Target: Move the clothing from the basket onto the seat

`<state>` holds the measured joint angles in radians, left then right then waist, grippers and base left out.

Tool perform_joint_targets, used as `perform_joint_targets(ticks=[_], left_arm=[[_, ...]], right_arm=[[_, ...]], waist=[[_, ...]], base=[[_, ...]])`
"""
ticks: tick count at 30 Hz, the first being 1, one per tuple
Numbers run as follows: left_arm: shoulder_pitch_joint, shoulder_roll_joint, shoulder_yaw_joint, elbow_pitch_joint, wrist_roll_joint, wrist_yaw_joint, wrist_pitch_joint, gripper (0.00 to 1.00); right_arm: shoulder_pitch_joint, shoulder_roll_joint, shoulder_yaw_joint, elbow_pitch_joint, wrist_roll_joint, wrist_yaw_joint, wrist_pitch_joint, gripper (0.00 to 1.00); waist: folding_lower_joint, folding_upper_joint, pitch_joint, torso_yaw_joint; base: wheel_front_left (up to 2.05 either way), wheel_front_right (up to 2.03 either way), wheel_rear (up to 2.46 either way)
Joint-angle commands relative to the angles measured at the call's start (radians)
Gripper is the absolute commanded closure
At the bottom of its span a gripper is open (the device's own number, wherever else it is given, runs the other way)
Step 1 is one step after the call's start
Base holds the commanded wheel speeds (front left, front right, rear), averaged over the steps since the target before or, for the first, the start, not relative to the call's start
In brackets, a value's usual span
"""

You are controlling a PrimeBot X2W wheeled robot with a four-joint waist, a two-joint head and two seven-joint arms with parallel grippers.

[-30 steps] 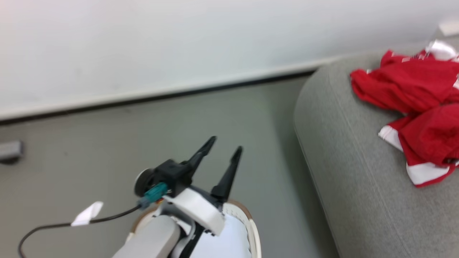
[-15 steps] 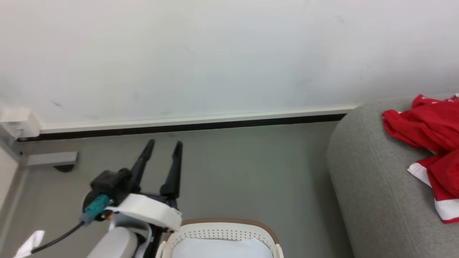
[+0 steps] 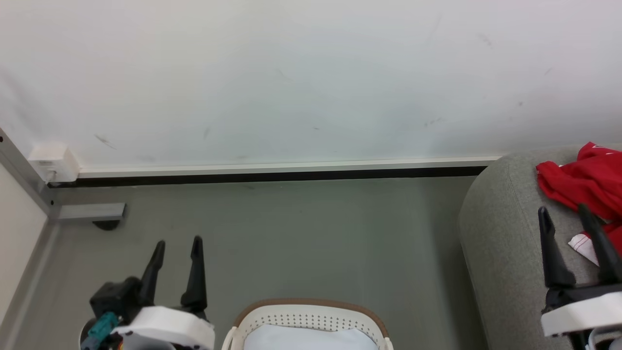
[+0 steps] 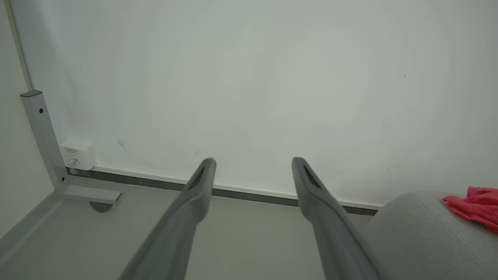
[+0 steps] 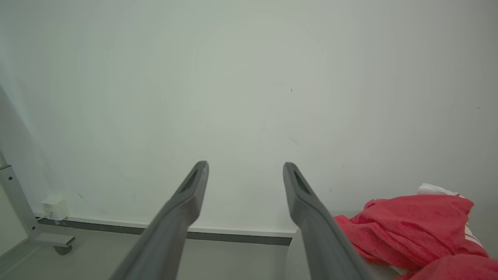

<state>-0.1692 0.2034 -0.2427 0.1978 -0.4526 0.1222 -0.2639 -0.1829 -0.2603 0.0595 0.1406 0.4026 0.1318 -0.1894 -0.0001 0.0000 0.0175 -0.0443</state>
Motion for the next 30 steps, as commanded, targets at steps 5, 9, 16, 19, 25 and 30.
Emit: perform_joint_targets(ticks=[5,9,16,19,25,30], left_arm=[[0.058,-0.051,0.077,0.035,0.068,-0.045,-0.001,0.00],[0.074,-0.082,0.123,0.043,0.125,-0.086,-0.001,0.00],[0.078,-0.120,0.192,0.049,0.187,-0.133,-0.001,0.00],[0.079,-0.131,0.212,0.049,0.207,-0.146,0.000,0.00],[0.079,-0.143,0.234,0.051,0.228,-0.164,0.000,0.00],[0.076,-0.148,0.249,0.058,0.236,-0.178,0.000,0.00]], right_arm=[[0.051,0.056,0.044,0.089,-0.035,-0.002,-0.067,0.00],[0.061,0.073,0.094,0.137,-0.040,-0.002,-0.076,0.00],[0.057,0.112,0.088,0.107,-0.061,-0.002,-0.076,0.00],[0.063,0.118,0.084,0.102,-0.065,-0.002,-0.076,0.00],[0.063,0.116,0.080,0.101,-0.072,-0.002,-0.076,0.00],[0.060,0.118,0.079,0.099,-0.078,-0.002,-0.076,0.00]], waist=[[0.0001,0.0000,0.004,0.001],[0.0001,0.0000,0.012,0.005],[0.0001,0.0000,0.018,-0.003],[0.0001,0.0000,0.015,-0.005],[0.0001,0.0000,0.013,-0.008],[0.0001,0.0000,0.013,-0.011]], base=[[0.00,0.00,0.00],[0.00,0.00,0.00],[0.00,0.00,0.00],[0.00,0.00,0.00],[0.00,0.00,0.00],[0.00,0.00,0.00]])
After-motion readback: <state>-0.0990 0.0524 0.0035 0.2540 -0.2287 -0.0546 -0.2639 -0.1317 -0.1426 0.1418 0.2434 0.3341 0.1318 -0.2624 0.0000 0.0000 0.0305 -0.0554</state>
